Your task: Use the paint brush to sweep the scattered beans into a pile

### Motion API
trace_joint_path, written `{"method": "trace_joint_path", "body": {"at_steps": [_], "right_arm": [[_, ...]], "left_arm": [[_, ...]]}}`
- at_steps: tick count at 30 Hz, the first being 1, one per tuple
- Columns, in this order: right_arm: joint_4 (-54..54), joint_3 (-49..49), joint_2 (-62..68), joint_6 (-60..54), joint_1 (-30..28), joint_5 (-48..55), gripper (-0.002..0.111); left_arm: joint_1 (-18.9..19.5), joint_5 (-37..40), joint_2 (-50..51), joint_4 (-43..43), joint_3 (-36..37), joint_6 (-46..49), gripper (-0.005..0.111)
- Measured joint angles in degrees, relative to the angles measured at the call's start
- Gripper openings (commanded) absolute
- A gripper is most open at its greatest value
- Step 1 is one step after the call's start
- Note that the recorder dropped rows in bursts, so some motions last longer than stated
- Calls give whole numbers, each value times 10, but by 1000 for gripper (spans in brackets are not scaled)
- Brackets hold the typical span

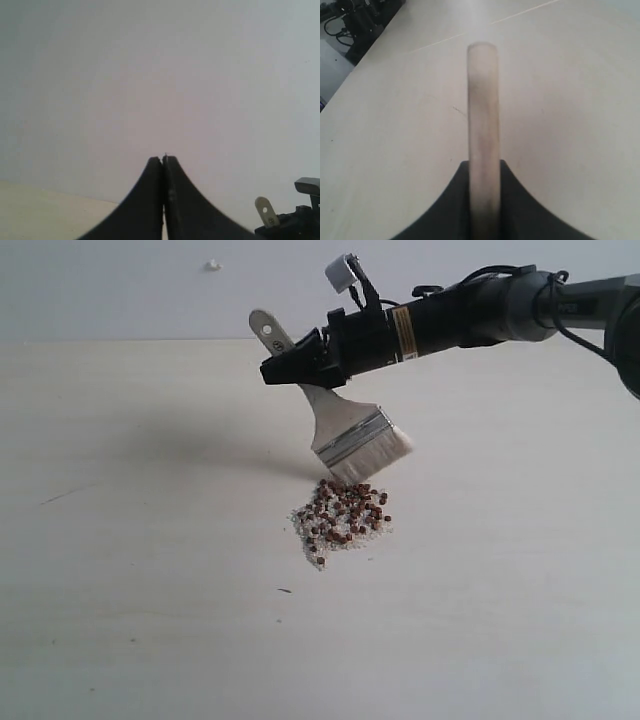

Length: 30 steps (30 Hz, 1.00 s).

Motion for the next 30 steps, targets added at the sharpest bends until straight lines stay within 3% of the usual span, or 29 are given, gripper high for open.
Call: {"method": "trace_joint_path", "body": {"at_steps": [5, 11, 24, 30], "right_arm": [[19, 0, -22, -22, 0, -1, 0], [131, 0, 19, -79, 0, 0, 0], [75, 0, 40, -44, 37, 0, 0], [75, 0, 28, -51, 28, -1, 0]], "left_arm": [[0, 0, 0, 0, 0, 0, 0], [0, 0, 0, 0, 0, 0, 0], [0, 0, 0, 0, 0, 0, 0], [0, 0, 0, 0, 0, 0, 0]]}}
